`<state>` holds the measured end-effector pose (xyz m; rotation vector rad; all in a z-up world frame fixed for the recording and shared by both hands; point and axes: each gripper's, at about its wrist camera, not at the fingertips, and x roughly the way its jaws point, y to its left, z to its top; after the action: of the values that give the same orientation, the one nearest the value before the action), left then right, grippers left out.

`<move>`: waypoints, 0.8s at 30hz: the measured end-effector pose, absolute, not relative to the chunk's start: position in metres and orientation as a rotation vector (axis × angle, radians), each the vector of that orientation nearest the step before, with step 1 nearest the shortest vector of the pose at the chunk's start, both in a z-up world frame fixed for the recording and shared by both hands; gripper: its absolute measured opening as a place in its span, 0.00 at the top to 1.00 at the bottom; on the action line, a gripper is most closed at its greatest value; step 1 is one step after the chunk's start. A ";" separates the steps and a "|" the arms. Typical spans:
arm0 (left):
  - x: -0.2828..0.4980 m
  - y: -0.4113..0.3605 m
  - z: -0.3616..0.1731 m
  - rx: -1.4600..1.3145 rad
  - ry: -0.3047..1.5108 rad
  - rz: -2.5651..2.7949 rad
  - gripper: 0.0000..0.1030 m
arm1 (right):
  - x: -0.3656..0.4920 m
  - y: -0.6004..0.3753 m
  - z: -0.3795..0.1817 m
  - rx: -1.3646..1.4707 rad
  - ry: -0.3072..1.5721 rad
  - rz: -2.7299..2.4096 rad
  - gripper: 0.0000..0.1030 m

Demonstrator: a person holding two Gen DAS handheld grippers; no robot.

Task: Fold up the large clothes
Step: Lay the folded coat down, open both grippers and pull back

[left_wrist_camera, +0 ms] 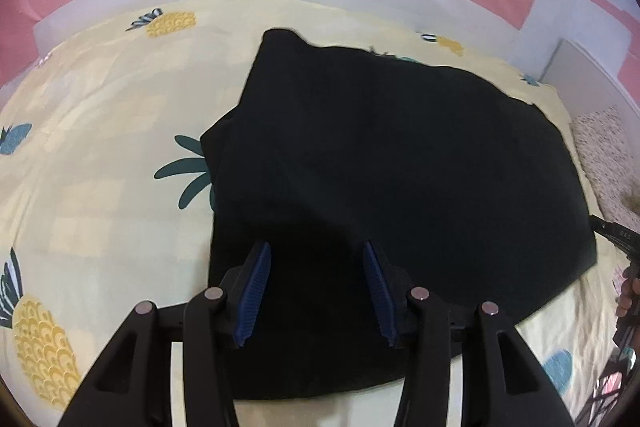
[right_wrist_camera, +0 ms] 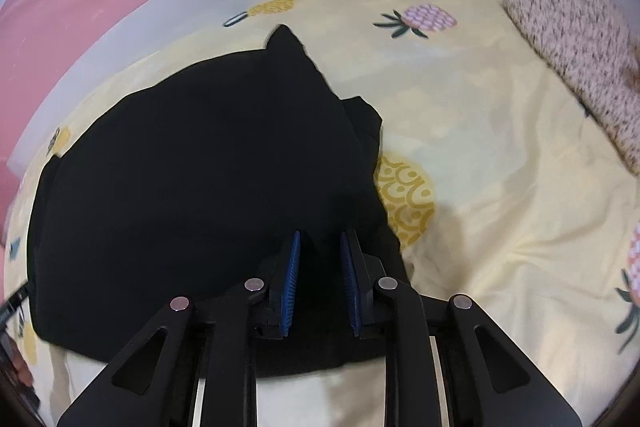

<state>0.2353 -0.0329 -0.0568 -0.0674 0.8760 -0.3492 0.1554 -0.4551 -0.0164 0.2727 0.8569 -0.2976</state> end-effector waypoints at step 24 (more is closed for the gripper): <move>-0.019 0.058 -0.008 0.004 0.773 -0.307 0.49 | -0.072 -0.237 0.034 0.082 0.686 -0.243 0.57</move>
<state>-0.0188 0.0577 -0.0079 0.0042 0.7733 -0.3072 -0.0722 -0.2372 0.0335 0.0820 0.6859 -0.2430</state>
